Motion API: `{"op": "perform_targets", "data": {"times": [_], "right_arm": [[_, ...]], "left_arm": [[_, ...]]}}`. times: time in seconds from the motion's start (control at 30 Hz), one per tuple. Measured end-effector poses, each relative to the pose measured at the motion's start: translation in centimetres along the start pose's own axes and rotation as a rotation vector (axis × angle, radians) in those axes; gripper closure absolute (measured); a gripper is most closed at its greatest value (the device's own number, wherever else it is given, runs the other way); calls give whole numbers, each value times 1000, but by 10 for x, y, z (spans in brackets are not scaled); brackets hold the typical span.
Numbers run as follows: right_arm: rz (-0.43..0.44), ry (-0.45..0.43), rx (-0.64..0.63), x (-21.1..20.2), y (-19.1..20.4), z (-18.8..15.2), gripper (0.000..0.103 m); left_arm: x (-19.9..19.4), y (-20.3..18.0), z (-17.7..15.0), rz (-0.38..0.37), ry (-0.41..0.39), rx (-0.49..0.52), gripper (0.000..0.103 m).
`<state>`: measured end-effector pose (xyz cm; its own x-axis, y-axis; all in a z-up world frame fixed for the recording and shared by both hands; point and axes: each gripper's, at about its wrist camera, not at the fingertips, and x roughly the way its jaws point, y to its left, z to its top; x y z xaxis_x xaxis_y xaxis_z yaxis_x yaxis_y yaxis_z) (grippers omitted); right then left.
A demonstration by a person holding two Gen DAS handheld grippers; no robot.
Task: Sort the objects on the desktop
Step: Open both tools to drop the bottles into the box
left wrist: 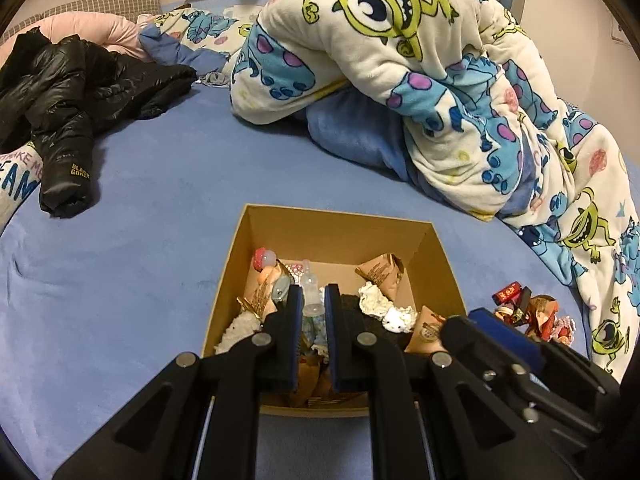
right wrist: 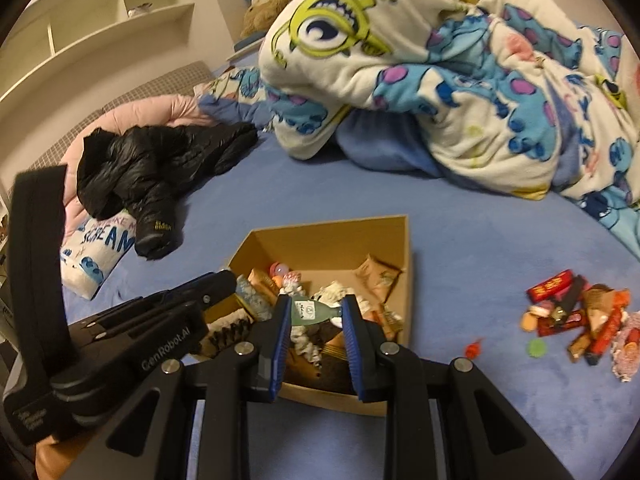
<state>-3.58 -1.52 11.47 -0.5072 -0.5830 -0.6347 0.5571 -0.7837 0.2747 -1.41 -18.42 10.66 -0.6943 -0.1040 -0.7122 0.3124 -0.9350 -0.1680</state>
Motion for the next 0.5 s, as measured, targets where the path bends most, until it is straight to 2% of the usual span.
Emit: {"op": "perform_targets", "data": {"times": [0.5], "right_arm": [[13,54,41,35,-7,-11,77]], "left_arm": [[19,3,-10,34,20,26,91]]}}
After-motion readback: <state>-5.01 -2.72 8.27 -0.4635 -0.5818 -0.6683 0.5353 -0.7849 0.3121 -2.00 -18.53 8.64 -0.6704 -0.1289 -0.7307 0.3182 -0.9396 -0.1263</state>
